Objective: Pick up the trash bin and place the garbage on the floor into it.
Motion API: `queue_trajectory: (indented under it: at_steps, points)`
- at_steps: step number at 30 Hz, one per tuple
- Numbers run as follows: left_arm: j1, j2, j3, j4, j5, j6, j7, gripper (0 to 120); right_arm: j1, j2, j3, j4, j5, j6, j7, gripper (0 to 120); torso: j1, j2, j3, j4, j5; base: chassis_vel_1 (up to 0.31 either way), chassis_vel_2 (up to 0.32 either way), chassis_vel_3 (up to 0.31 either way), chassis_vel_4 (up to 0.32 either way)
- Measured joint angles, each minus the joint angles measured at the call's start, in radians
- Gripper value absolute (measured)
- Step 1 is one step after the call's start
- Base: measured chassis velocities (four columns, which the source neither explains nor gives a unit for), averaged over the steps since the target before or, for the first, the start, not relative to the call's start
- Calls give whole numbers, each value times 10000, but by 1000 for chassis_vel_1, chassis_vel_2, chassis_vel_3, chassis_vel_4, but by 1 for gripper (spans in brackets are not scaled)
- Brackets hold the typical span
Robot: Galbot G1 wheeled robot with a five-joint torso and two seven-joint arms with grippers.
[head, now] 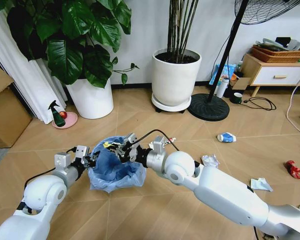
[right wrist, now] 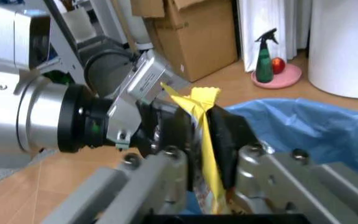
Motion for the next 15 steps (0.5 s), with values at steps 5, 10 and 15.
queue_trajectory:
  at_steps: [5, 10, 15]
  points:
    - [6, -9, -35, -8, -7, -1, 2, 1, 56, 127, -86, -215, -155, -3, -50, 31, 0, 0, 0, 0, 0, 0, 0, 0, 0]
    - [23, -9, -77, -26, -13, -6, 12, 1, 85, 139, -84, -310, -198, -1, -52, 49, 0, 0, 0, 0, 0, 0, 0, 0, 0]
    - [7, -15, -83, -26, -14, -15, 18, 1, 95, 162, -34, -393, -223, 41, -47, 66, 0, 0, 0, 0, 0, 0, 0, 0, 0]
